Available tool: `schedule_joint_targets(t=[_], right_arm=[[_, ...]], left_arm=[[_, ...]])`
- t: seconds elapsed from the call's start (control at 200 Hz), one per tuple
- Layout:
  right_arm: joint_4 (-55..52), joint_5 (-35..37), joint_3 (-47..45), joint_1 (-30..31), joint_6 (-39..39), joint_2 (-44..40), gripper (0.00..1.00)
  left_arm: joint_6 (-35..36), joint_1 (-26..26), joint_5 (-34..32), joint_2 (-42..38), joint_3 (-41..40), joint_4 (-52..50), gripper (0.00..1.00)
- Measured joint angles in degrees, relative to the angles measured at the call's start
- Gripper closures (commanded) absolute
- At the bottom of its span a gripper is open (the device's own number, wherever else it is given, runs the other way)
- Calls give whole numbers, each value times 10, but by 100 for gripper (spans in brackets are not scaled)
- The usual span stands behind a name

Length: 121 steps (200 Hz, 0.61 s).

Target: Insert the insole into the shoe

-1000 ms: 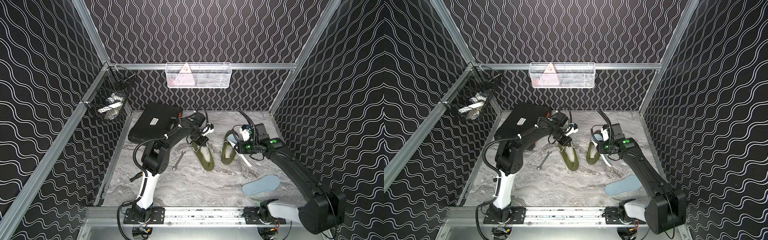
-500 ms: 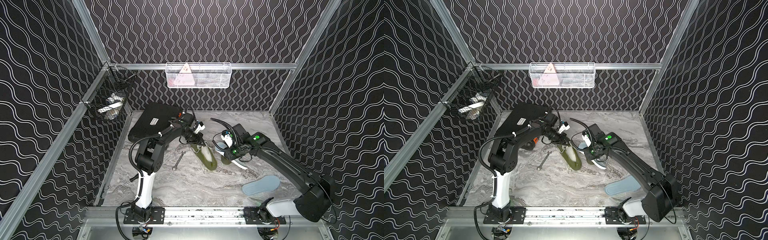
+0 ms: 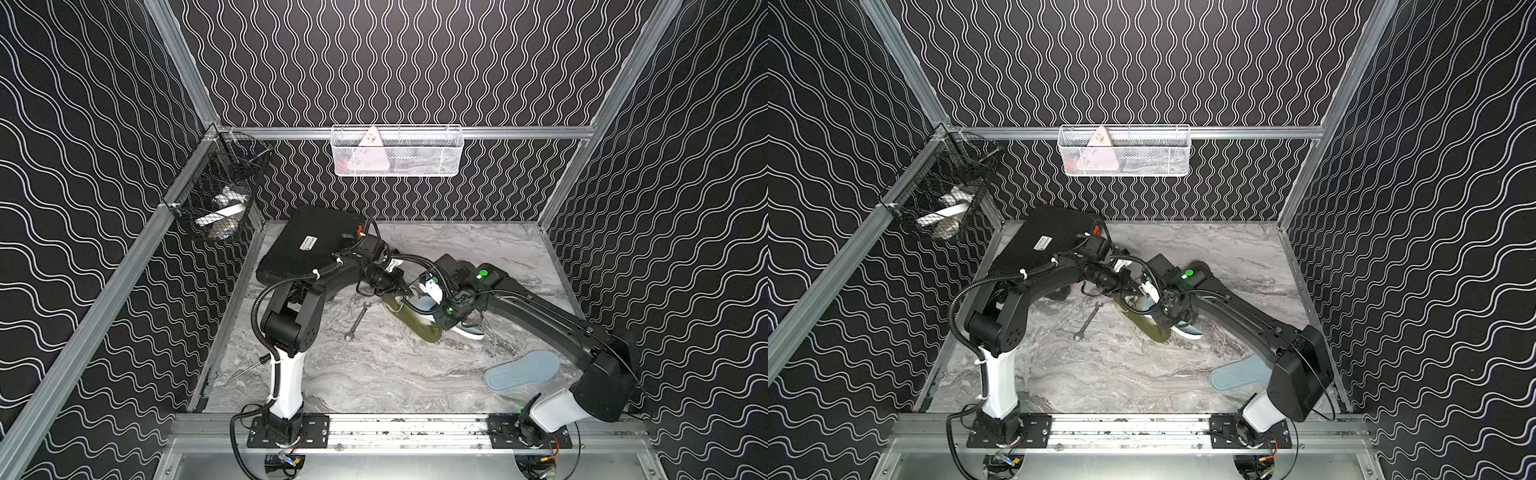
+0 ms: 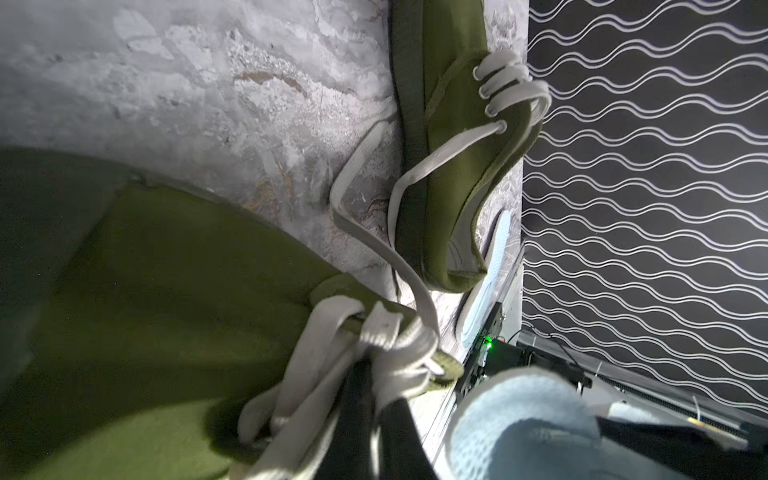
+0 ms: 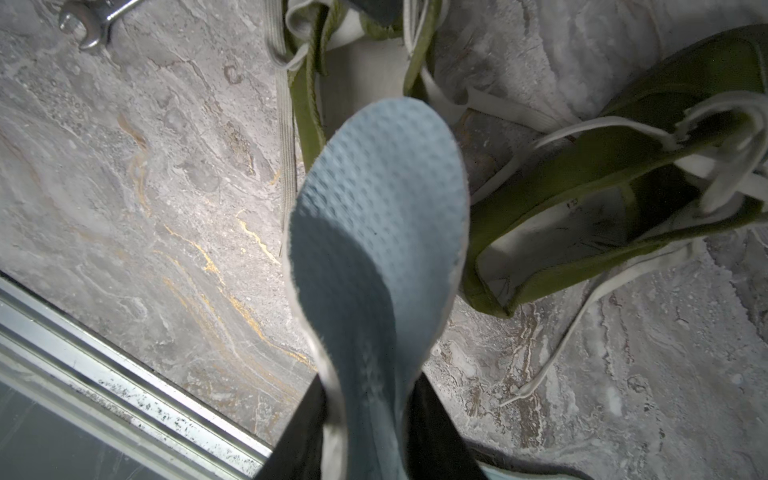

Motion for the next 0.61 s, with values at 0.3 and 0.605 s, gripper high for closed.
schedule_joint_targets(t=[0.3, 0.605], right_arm=[[-11, 20, 17, 13, -18, 41, 69], [-27, 74, 44, 13, -51, 78, 70]], left_arm=[[-30, 0, -2, -2, 0, 14, 100], [-31, 0, 5, -2, -6, 28, 100]])
